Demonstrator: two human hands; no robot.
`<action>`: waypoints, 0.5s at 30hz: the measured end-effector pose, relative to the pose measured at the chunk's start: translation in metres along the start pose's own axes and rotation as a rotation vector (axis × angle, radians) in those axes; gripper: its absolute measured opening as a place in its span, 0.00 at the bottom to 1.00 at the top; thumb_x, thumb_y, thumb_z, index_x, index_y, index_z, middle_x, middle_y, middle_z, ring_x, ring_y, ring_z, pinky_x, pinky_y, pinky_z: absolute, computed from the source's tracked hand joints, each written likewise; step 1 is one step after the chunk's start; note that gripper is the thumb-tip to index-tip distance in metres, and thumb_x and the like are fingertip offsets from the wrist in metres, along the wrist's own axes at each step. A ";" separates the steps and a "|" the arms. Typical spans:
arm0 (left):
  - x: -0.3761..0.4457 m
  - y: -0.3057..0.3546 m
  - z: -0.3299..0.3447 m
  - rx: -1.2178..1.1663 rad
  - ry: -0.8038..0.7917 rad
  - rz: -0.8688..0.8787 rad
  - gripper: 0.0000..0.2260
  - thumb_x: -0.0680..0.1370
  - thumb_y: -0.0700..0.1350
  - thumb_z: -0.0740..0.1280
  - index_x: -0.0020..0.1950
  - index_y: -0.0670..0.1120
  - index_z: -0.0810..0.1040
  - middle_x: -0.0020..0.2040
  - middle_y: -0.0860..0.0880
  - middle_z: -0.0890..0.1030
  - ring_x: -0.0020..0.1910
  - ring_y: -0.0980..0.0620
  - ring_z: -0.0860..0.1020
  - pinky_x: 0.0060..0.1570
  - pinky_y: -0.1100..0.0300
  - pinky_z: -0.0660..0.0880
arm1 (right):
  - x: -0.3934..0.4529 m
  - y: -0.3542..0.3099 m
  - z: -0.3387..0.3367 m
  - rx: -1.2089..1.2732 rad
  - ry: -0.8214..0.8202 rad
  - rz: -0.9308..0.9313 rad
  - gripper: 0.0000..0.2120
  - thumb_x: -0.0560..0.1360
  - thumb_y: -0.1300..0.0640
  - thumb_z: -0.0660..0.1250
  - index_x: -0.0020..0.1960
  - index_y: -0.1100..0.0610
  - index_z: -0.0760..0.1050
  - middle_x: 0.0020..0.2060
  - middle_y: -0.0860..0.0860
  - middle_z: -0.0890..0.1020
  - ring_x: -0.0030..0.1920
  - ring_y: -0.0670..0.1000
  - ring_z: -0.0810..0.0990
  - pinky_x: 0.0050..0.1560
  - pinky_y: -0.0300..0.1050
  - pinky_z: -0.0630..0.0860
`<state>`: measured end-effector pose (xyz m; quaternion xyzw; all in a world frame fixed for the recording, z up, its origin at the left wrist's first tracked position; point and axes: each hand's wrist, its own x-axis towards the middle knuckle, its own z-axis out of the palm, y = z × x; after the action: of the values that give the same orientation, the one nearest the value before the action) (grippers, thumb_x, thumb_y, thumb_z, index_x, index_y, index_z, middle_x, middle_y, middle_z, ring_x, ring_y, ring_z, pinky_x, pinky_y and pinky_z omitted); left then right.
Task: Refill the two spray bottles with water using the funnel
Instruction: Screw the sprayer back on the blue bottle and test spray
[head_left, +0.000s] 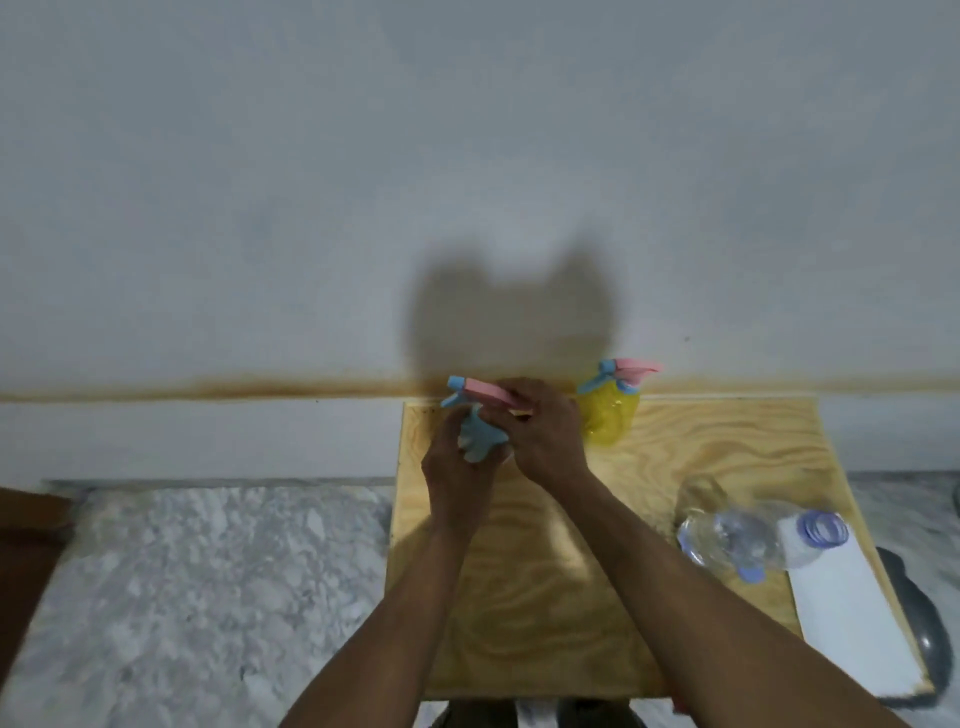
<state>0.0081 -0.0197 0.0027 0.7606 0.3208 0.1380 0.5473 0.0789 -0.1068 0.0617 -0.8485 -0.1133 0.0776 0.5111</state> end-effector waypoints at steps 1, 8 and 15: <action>0.006 -0.001 0.003 0.015 0.005 -0.019 0.31 0.65 0.53 0.76 0.67 0.50 0.77 0.58 0.51 0.83 0.56 0.51 0.82 0.52 0.59 0.77 | 0.007 0.003 0.003 -0.007 -0.007 0.003 0.12 0.68 0.59 0.77 0.51 0.56 0.84 0.43 0.51 0.85 0.43 0.49 0.81 0.42 0.35 0.72; 0.031 -0.007 0.022 0.087 0.035 -0.108 0.27 0.68 0.46 0.76 0.67 0.47 0.77 0.56 0.47 0.84 0.56 0.46 0.81 0.48 0.70 0.67 | 0.033 0.018 0.015 -0.067 -0.028 0.009 0.12 0.69 0.59 0.76 0.52 0.55 0.83 0.46 0.50 0.85 0.45 0.47 0.81 0.45 0.34 0.73; 0.035 -0.006 0.025 0.076 0.057 -0.100 0.29 0.65 0.59 0.62 0.60 0.47 0.79 0.50 0.46 0.84 0.51 0.45 0.81 0.48 0.52 0.76 | 0.042 0.025 0.022 -0.052 -0.055 0.009 0.12 0.70 0.62 0.75 0.54 0.56 0.82 0.47 0.51 0.85 0.48 0.52 0.83 0.51 0.45 0.79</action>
<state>0.0471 -0.0150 -0.0170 0.7596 0.3787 0.1197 0.5150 0.1164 -0.0880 0.0291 -0.8595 -0.1257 0.1003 0.4851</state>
